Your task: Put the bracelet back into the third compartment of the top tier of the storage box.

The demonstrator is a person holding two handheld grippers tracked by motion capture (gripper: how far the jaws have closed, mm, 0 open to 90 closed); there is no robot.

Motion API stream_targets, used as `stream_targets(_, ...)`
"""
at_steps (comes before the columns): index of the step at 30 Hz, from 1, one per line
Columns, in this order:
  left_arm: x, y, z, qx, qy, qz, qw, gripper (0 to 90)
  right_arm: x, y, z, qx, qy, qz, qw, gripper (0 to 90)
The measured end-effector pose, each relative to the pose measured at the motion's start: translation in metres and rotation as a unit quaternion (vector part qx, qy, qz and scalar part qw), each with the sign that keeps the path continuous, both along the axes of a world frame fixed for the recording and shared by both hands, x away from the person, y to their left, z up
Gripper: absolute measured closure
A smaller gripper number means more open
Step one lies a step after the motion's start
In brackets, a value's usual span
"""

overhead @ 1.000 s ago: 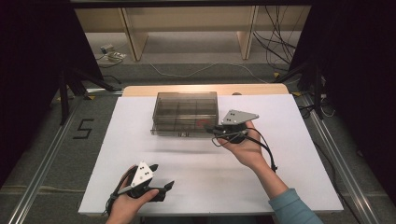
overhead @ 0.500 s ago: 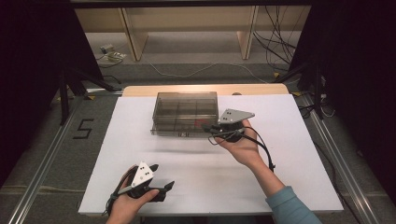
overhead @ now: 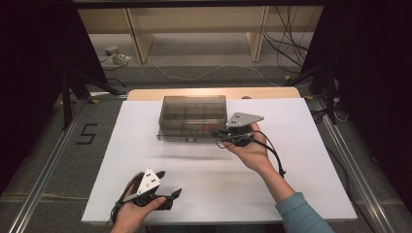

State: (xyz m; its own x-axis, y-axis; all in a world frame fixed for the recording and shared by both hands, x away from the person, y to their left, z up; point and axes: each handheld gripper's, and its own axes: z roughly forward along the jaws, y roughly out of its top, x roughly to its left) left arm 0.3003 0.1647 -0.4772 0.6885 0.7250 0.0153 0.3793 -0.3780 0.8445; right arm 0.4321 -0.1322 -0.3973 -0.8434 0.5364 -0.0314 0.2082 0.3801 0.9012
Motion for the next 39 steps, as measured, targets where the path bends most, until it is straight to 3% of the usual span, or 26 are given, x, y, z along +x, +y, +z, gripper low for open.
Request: stream_targets(39,0.0,-0.001,0.0,-0.001,-0.001,-0.002,1.0,17.7,0.014,0.002,-0.002,-0.027,0.03,-0.018,0.999,90.0)
